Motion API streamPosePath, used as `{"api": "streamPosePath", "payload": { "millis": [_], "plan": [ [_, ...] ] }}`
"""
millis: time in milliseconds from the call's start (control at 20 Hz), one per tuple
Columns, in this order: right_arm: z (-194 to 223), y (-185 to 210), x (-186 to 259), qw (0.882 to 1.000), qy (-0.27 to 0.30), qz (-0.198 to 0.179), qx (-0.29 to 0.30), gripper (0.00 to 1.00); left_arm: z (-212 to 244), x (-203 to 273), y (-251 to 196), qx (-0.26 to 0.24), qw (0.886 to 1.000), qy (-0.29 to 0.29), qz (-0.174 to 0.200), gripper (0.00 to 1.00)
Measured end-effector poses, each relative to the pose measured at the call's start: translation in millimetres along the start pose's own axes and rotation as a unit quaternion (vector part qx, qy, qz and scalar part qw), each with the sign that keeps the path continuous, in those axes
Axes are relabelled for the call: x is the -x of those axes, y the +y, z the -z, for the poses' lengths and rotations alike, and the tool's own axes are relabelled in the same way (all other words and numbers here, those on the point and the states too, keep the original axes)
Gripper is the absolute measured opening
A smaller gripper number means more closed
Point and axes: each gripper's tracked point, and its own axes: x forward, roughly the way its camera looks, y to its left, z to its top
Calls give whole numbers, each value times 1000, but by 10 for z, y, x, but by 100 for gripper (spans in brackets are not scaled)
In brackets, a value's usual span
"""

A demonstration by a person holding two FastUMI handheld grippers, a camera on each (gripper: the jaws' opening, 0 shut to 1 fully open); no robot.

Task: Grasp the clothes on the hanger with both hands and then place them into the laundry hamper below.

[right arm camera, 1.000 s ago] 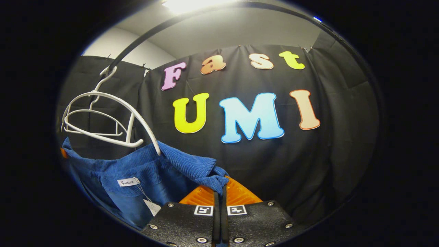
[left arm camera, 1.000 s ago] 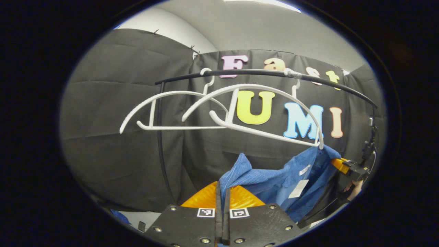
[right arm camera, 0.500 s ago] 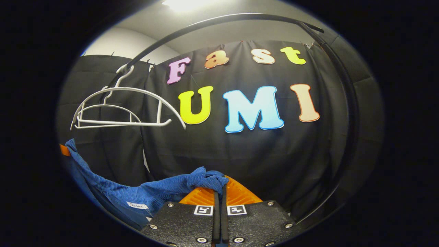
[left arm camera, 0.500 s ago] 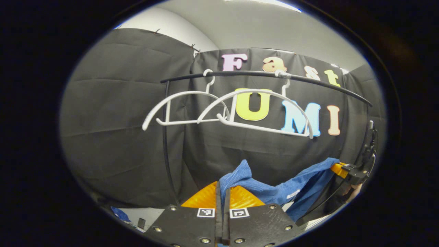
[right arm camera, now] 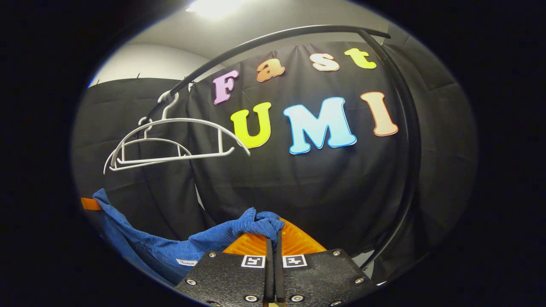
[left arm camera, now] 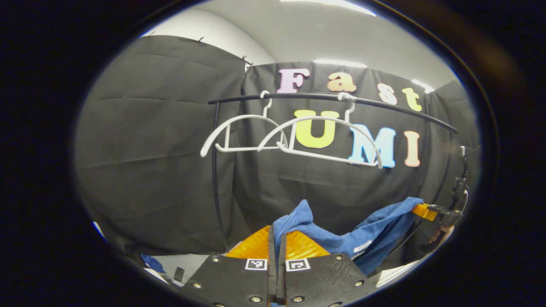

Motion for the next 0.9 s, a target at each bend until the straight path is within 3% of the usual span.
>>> {"api": "streamPosePath", "payload": {
  "millis": [50,250,350,400,900],
  "plan": [
    [72,61,74,1000,11,-1,-2,1,7,6,19,3,1000,3,10,7],
    [200,242,434,999,35,16,-6,1,40,-63,2,-7,998,11,61,1],
    [264,338,628,998,43,32,-10,1,82,-50,-69,-23,995,17,93,7],
    [266,392,729,998,41,42,-14,1,91,-42,-108,-32,993,17,110,1],
    [218,1043,1492,993,4,112,-24,1,210,243,-343,-29,963,10,267,4]
  ]
}}
